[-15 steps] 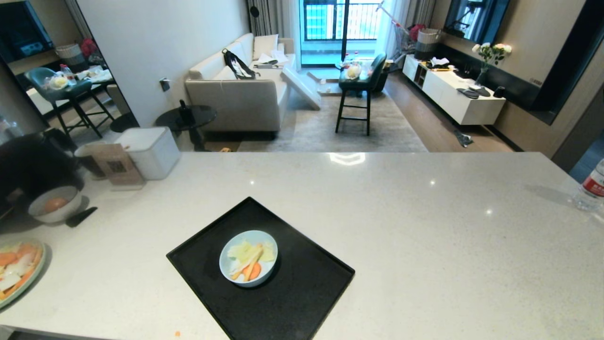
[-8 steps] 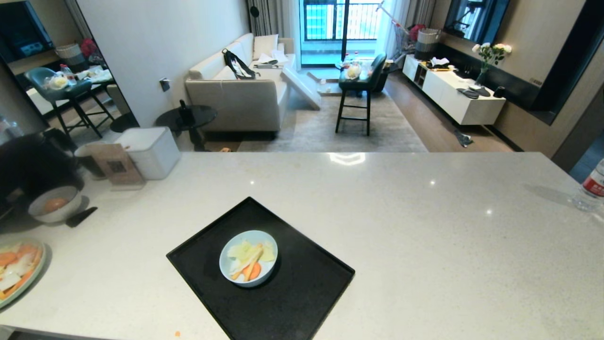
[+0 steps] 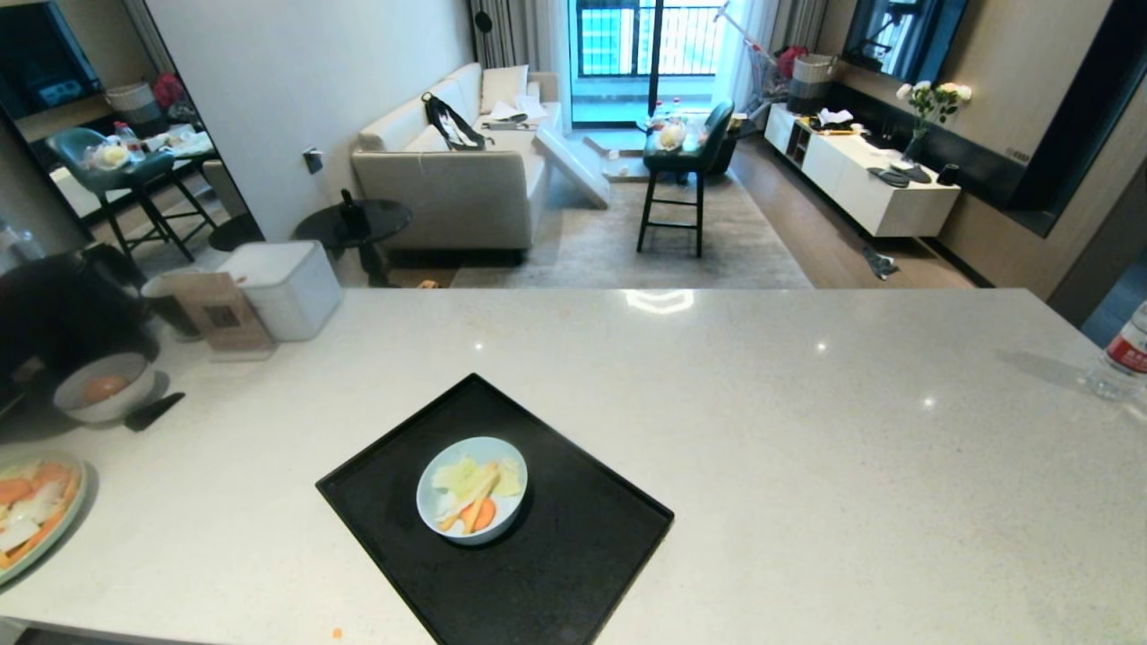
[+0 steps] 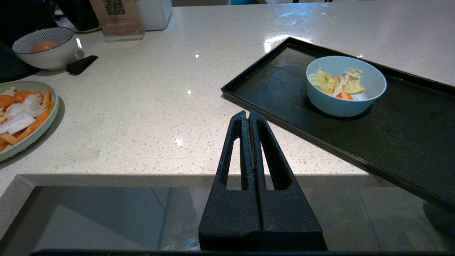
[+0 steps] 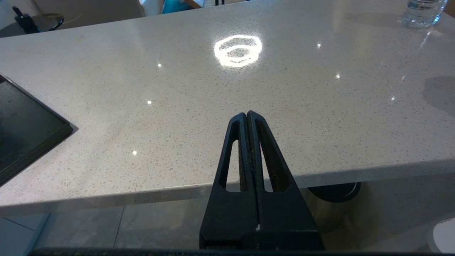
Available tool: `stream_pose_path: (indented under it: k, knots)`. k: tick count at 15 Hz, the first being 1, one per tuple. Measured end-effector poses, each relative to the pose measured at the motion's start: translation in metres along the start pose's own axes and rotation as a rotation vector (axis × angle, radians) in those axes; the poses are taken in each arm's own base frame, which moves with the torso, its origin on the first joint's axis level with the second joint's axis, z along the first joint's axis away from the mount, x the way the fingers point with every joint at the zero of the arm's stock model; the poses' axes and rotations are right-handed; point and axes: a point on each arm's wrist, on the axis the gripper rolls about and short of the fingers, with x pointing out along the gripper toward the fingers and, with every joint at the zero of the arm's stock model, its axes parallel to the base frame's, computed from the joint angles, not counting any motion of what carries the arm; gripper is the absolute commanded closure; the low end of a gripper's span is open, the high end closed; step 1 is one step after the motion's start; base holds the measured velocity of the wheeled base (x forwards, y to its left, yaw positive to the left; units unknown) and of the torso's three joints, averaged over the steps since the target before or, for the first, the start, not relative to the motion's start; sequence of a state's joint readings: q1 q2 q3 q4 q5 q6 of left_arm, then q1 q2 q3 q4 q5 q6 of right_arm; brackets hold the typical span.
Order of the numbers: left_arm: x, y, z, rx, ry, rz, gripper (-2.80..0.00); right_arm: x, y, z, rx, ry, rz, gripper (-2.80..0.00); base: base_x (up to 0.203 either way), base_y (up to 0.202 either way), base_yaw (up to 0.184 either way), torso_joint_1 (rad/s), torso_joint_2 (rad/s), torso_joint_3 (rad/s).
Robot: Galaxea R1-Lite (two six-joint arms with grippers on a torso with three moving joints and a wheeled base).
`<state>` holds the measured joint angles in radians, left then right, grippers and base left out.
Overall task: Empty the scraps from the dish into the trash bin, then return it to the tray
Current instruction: Pick up the bowl with leftover food
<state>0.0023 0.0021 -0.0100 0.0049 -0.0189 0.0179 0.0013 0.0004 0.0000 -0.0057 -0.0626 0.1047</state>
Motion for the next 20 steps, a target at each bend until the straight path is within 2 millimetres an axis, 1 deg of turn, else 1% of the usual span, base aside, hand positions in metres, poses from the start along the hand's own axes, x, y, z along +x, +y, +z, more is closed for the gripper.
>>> stream_pose_path:
  k: [2,5,7,9,12,15,17,19,20]
  knots:
    - [-0.003,0.0,0.012,0.003,0.007,-0.014,0.0,0.0,0.0,0.0,0.0,0.0,0.001,0.0,0.0,0.0,0.0,0.0,0.0,0.0]
    - [-0.001,-0.001,0.039,0.023,0.048,-0.071,0.0,0.0,0.0,0.0,0.0,0.0,0.0,0.0,0.0,0.0,0.0,0.0,0.0,0.0]
    - [0.01,-0.001,0.06,0.051,0.101,-0.094,0.0,0.0,0.0,0.0,0.0,0.0,0.0,0.0,0.0,0.0,0.0,0.0,0.0,0.0]
    - [0.028,0.0,0.081,0.083,0.173,-0.114,0.0,0.0,0.0,0.0,0.0,0.0,0.0,0.0,0.0,0.0,0.0,0.0,0.0,0.0]
    - [0.068,0.0,0.114,0.156,0.277,-0.157,0.0,0.0,0.0,0.0,0.0,0.0,0.0,0.0,0.0,0.0,0.0,0.0,0.0,0.0]
    - [0.119,-0.005,0.136,0.204,0.377,-0.216,0.0,0.0,0.0,0.0,0.0,0.0,0.0,0.0,0.0,0.0,0.0,0.0,0.0,0.0]
    - [0.15,-0.01,0.14,0.221,0.442,-0.252,0.0,0.0,0.0,0.0,0.0,0.0,0.0,0.0,0.0,0.0,0.0,0.0,0.0,0.0]
    - [0.176,-0.019,0.136,0.236,0.503,-0.285,0.0,0.0,0.0,0.0,0.0,0.0,0.001,0.0,0.0,0.0,0.0,0.0,0.0,0.0]
    - [0.187,-0.023,0.132,0.242,0.527,-0.303,-2.8,0.0,0.0,0.0,0.0,0.0,0.0,0.0,0.0,0.0,0.0,0.0,0.0,0.0]
